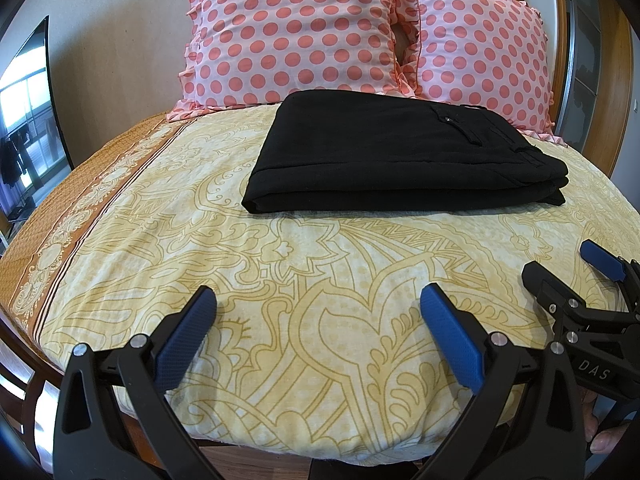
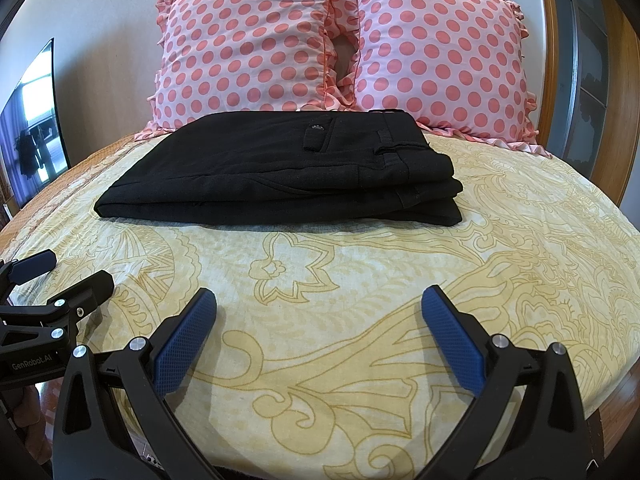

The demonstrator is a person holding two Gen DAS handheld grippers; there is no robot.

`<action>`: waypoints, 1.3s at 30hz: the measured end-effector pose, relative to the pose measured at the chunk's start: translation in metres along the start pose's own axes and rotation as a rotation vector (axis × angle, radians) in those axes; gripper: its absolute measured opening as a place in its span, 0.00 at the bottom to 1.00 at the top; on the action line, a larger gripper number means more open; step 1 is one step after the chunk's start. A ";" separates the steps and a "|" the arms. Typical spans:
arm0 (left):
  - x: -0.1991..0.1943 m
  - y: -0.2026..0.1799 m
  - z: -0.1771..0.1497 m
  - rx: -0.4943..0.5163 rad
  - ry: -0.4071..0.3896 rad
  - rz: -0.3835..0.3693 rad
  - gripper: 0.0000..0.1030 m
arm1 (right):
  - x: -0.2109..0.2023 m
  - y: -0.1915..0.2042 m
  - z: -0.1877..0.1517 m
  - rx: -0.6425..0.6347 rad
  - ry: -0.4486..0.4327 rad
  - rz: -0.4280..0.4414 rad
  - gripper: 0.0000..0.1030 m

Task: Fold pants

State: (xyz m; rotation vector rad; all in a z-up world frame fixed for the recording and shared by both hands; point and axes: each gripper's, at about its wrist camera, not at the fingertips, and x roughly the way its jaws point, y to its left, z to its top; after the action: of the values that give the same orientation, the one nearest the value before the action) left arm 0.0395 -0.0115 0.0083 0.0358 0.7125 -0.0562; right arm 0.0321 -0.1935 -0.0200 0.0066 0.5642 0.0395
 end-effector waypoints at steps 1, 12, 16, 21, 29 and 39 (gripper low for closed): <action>0.000 0.000 0.000 0.000 0.000 0.000 0.98 | 0.000 0.000 0.000 0.000 0.000 0.000 0.99; 0.000 0.000 0.000 0.000 0.000 0.000 0.98 | 0.000 0.000 0.000 0.000 0.000 0.000 0.99; 0.000 -0.001 -0.001 0.001 0.000 0.001 0.98 | 0.000 0.000 0.000 0.000 0.000 0.000 0.99; 0.000 0.001 0.002 0.007 0.017 -0.013 0.98 | 0.000 0.000 0.000 0.000 0.000 0.000 0.99; 0.000 0.001 0.001 0.004 0.018 -0.017 0.98 | 0.000 0.000 0.000 0.000 0.000 0.000 0.99; 0.002 0.000 0.003 -0.009 0.023 -0.001 0.98 | 0.000 0.000 0.000 0.000 0.000 0.000 0.99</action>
State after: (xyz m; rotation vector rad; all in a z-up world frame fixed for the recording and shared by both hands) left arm 0.0431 -0.0113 0.0096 0.0279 0.7356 -0.0537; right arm 0.0325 -0.1934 -0.0198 0.0065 0.5646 0.0395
